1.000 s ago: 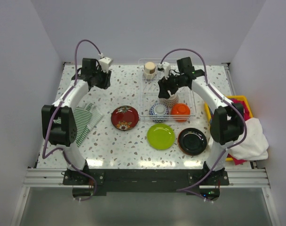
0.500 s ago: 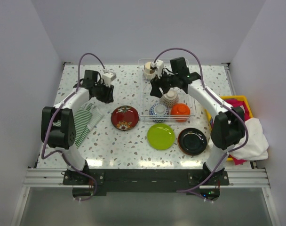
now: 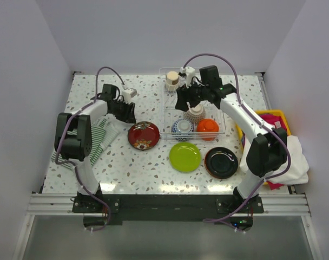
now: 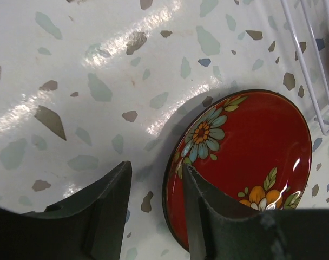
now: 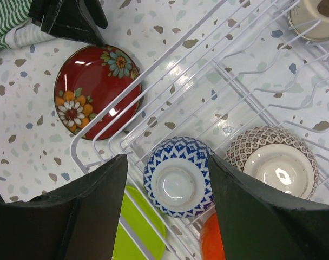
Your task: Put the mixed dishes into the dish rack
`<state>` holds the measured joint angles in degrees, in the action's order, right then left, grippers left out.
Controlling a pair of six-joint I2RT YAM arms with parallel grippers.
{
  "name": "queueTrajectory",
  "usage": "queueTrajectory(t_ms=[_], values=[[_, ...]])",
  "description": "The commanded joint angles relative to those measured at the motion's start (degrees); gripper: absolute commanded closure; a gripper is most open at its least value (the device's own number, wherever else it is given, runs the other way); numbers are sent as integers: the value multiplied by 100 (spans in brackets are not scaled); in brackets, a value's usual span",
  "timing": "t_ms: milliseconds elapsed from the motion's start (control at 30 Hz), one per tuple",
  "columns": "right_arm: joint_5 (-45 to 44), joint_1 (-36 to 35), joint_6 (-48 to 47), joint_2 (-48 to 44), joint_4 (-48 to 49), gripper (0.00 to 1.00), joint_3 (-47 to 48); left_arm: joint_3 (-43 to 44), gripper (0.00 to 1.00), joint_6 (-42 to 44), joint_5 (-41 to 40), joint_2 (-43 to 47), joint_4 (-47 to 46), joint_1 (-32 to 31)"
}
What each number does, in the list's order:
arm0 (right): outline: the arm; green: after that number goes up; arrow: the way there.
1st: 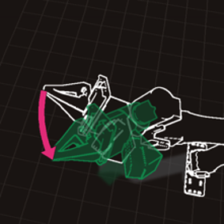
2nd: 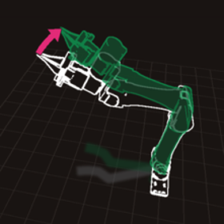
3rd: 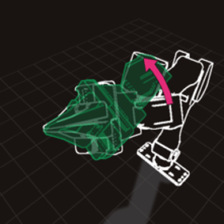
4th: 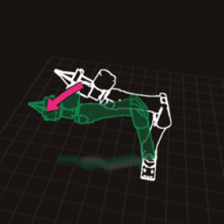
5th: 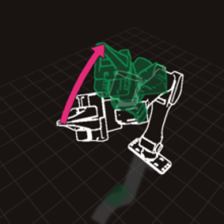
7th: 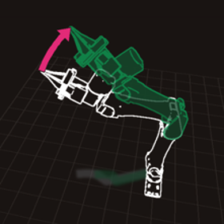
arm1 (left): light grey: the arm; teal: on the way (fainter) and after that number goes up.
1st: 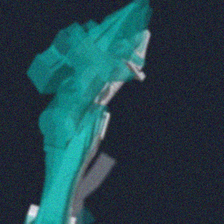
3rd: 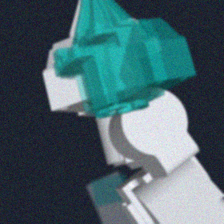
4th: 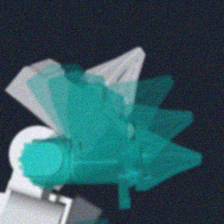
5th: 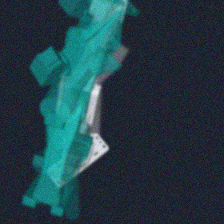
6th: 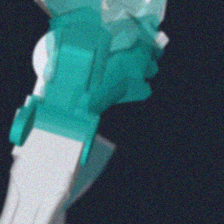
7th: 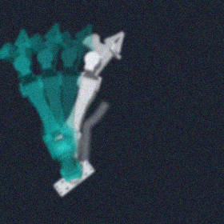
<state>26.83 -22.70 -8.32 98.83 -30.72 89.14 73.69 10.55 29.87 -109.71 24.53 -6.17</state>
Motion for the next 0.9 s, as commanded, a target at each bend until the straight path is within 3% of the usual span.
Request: queueTrajectory(t_ms=[0,233,367,533,867], values=[[-231,37,190,-250,-101,35,139,190,52,-167,485,-243,-10,-42],[-231,37,357,-408,49,35,-213,-4,58,9,555,-323,-1,-68],[-187,29,287,-356,127,35,-292,-22,80,70,731,-393,25,-86],[-108,29,462,-83,294,35,-161,101,100,473,1002,-507,472,-77],[1789,-85,779,910,522,36,656,233,100,1774,1372,450,1360,397]])
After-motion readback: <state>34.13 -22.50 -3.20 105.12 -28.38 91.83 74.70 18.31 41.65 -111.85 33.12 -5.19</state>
